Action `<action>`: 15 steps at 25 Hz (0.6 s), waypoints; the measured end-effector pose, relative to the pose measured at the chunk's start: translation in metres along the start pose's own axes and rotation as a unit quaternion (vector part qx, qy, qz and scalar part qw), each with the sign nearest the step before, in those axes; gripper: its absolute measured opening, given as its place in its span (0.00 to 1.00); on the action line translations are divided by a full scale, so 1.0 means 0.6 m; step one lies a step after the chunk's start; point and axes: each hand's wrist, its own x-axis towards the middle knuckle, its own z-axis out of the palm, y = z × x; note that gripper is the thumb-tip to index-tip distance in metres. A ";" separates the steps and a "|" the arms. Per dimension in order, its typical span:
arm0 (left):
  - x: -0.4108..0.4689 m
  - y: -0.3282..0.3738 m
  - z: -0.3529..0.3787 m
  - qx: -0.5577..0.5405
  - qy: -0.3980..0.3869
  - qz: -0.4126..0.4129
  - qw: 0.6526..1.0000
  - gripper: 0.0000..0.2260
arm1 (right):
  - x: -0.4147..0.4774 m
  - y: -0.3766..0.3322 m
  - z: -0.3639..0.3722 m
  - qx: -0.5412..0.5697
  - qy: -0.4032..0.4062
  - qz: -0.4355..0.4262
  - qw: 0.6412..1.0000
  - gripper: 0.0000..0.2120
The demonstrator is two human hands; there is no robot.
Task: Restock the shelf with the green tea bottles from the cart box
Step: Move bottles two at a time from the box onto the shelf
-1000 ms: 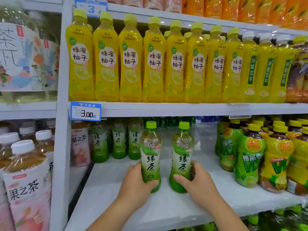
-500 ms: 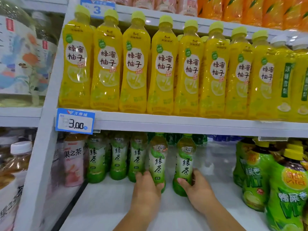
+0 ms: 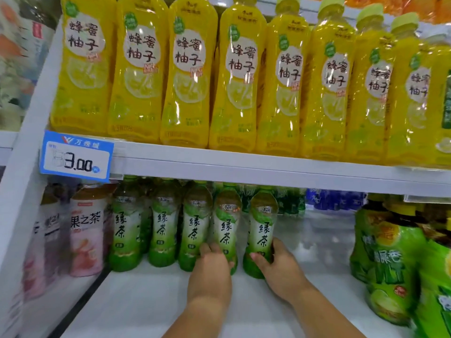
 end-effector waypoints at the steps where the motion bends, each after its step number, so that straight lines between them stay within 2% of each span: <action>1: 0.002 -0.001 0.003 0.005 0.012 0.007 1.000 0.24 | 0.000 0.000 0.002 0.007 0.000 -0.006 1.000 0.15; 5: 0.005 -0.012 0.012 -0.030 0.032 0.010 0.999 0.24 | 0.000 0.004 0.011 0.022 -0.005 -0.022 1.000 0.16; 9: 0.007 -0.030 0.018 -0.099 0.032 -0.023 0.994 0.19 | 0.000 0.008 0.013 0.045 -0.044 -0.007 0.998 0.23; 12: 0.012 -0.036 0.016 -0.090 0.016 -0.029 0.995 0.13 | 0.003 0.015 0.014 0.019 -0.042 -0.006 0.999 0.20; 15: 0.011 -0.034 0.012 -0.102 0.009 -0.035 0.994 0.11 | 0.004 0.019 0.016 0.004 -0.046 -0.004 0.999 0.18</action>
